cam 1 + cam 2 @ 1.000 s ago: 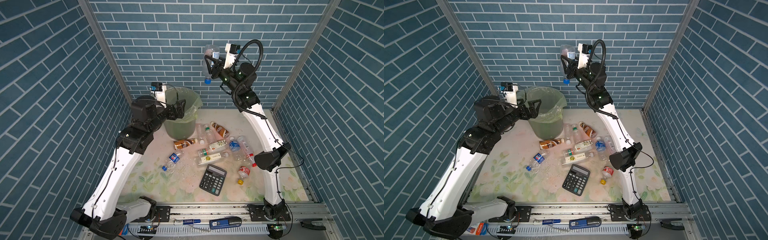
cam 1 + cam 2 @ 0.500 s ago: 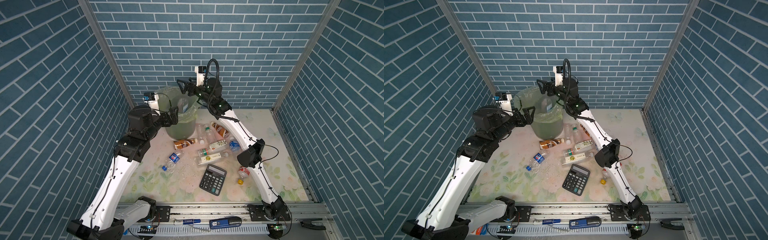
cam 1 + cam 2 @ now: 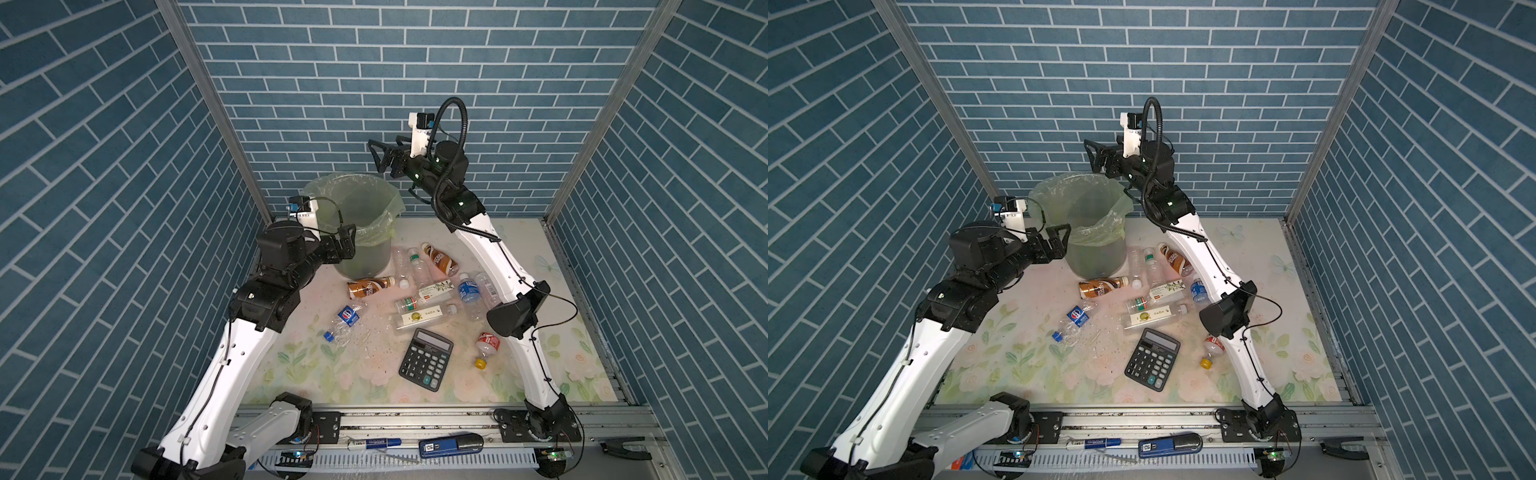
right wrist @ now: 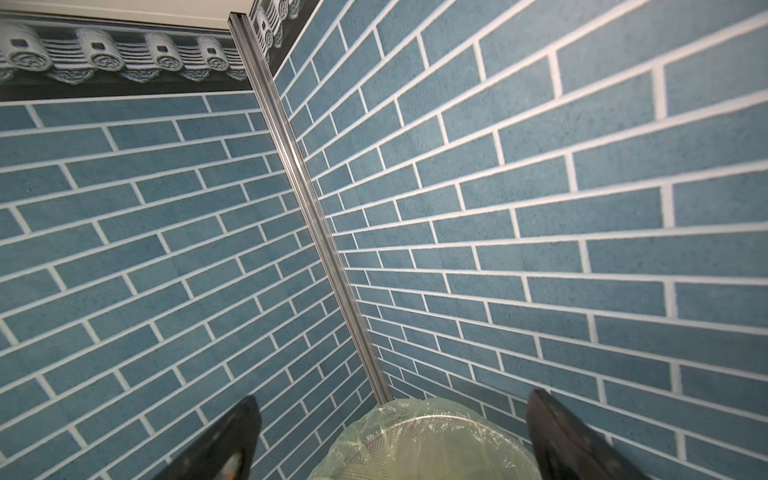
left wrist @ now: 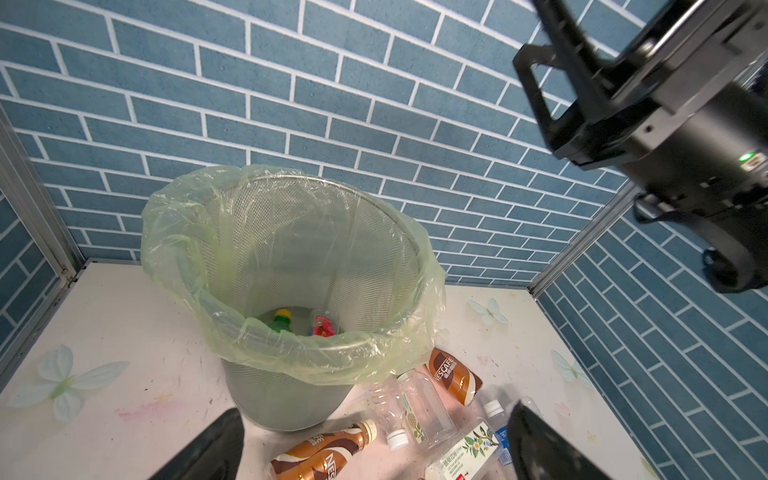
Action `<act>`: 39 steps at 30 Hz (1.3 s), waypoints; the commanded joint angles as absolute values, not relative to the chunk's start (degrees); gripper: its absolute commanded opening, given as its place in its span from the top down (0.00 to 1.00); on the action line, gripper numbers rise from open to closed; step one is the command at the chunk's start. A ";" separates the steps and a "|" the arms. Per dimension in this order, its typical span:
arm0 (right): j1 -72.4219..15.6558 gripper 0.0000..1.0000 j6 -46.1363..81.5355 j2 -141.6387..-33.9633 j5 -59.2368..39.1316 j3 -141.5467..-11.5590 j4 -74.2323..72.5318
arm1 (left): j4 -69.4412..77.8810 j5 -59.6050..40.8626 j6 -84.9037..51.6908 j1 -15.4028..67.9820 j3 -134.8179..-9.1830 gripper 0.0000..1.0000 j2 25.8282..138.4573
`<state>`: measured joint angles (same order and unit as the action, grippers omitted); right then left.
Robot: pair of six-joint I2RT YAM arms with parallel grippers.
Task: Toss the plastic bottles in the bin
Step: 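Open the right gripper above the bin to release the water bottle, then lower the left gripper toward the blue-capped bottle while the right arm withdraws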
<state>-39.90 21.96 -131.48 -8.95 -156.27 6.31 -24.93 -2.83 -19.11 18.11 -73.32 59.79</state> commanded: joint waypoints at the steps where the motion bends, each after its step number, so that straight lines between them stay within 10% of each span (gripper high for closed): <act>1: -38.75 0.01 19.96 -127.87 -7.65 -153.44 10.98 | -29.55 -3.25 -19.42 17.67 -72.06 0.01 59.48; 22: -34.49 0.01 19.33 -97.34 -0.17 -101.63 15.67 | -30.35 -5.56 -21.71 17.58 -54.75 0.01 56.65; 39: -35.66 0.01 23.47 -92.31 -7.15 -80.10 9.10 | -37.29 -3.58 -28.23 17.58 -42.31 0.01 51.74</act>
